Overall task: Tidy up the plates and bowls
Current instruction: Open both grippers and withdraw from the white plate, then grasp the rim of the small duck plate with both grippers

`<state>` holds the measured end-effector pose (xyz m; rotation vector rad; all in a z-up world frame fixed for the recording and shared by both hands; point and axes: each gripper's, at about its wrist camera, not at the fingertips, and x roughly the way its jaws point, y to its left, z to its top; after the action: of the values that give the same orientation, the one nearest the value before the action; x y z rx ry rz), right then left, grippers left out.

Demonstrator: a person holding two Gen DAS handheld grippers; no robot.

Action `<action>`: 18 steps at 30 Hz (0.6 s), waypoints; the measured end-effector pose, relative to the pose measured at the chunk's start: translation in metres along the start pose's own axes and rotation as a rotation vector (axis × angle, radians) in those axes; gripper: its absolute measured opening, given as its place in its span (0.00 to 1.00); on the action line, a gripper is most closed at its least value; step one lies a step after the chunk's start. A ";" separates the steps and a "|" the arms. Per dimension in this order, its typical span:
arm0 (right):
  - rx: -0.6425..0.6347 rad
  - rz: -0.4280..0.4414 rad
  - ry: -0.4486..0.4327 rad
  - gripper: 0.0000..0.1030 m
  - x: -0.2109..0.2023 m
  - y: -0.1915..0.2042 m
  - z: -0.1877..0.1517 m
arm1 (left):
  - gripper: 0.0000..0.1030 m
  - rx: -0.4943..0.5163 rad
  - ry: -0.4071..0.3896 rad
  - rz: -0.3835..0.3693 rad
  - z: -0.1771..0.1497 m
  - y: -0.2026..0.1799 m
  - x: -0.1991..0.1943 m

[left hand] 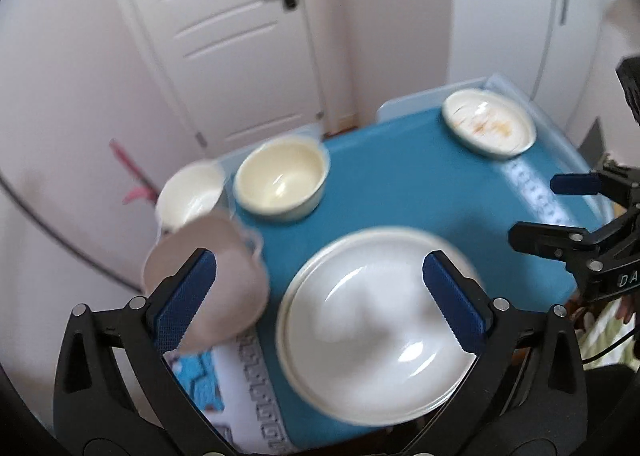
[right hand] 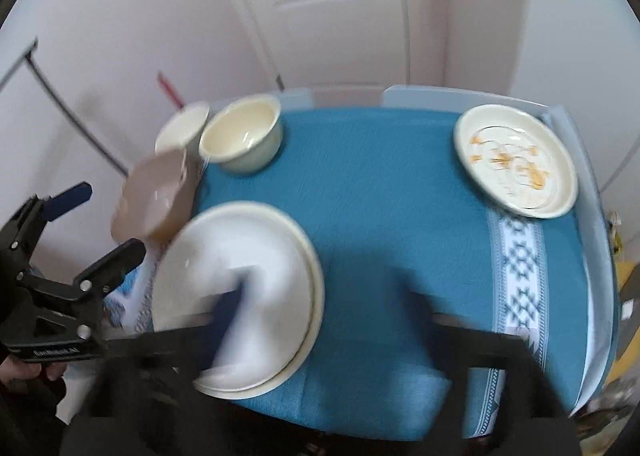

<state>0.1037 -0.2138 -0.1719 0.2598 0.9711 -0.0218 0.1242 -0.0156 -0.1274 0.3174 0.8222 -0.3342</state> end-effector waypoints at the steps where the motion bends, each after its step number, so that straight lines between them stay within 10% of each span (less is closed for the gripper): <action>1: 0.023 -0.006 -0.028 1.00 -0.009 -0.006 0.000 | 1.00 0.004 -0.011 -0.021 0.007 -0.002 -0.001; 9: 0.183 -0.237 -0.141 1.00 -0.096 -0.076 0.024 | 1.00 0.018 -0.031 -0.371 0.127 -0.033 0.027; 18: 0.417 -0.196 -0.051 0.99 -0.068 -0.196 0.060 | 0.85 0.029 0.190 -0.479 0.201 -0.113 0.153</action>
<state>0.0880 -0.4245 -0.1253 0.5429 0.9327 -0.4113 0.3072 -0.2238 -0.1307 0.1764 1.0803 -0.7727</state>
